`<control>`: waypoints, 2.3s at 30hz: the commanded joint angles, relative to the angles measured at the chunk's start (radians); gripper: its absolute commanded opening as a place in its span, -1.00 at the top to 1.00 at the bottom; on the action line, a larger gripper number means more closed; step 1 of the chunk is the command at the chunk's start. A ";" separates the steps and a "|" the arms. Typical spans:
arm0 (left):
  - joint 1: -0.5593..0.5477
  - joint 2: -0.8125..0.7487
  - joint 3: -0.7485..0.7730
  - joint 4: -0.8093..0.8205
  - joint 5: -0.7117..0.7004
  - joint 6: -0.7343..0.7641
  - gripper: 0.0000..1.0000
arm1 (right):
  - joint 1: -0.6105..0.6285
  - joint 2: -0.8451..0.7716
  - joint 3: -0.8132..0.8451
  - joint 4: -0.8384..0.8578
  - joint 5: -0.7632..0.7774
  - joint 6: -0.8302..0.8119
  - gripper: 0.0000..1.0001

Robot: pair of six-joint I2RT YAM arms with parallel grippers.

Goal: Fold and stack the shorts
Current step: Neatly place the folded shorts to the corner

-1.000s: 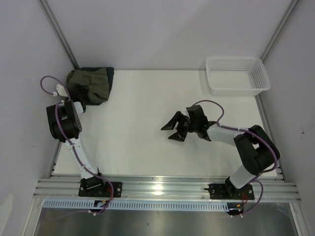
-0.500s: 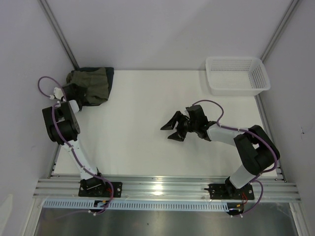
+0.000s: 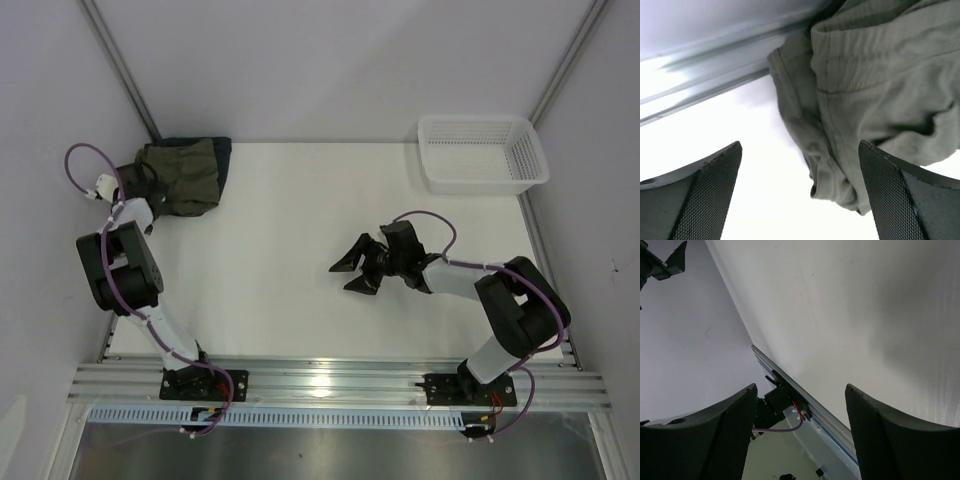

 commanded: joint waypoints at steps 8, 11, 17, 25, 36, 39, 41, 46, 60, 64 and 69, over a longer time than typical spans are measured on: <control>-0.099 -0.130 0.107 -0.034 0.026 0.190 -0.99 | -0.021 -0.063 -0.032 0.061 -0.030 0.001 -0.46; -0.141 -0.138 0.087 0.120 0.147 0.291 -0.99 | -0.022 -0.063 -0.027 0.060 -0.033 -0.010 -0.45; -0.142 0.002 0.121 0.334 0.361 0.217 -0.99 | -0.025 -0.078 -0.023 0.044 -0.037 -0.022 -0.41; -0.112 0.141 -0.054 0.722 0.350 -0.009 -0.98 | -0.030 -0.108 -0.026 0.014 -0.034 -0.030 -0.41; -0.124 0.111 0.013 0.595 0.292 0.074 -0.98 | -0.044 -0.112 -0.032 0.018 -0.042 -0.036 -0.41; -0.153 0.053 0.048 0.526 0.263 0.140 -0.99 | -0.044 -0.121 -0.023 0.006 -0.051 -0.059 -0.42; -0.196 -0.015 0.088 0.461 0.194 0.211 -0.99 | -0.044 -0.130 0.036 -0.052 -0.045 -0.174 -0.44; -0.262 -0.183 0.076 0.294 0.120 0.292 -0.99 | -0.054 -0.204 0.191 -0.371 0.068 -0.441 -0.46; -0.494 -0.832 -0.408 0.067 0.088 0.221 -0.98 | -0.085 -0.683 0.163 -0.530 0.542 -0.680 -0.56; -0.527 -1.092 -0.588 0.030 0.082 0.233 -0.99 | -0.087 -0.827 0.076 -0.502 0.664 -0.683 -0.57; -0.527 -1.246 -0.676 -0.075 0.145 0.269 -0.99 | -0.087 -0.979 -0.001 -0.511 0.766 -0.694 -0.61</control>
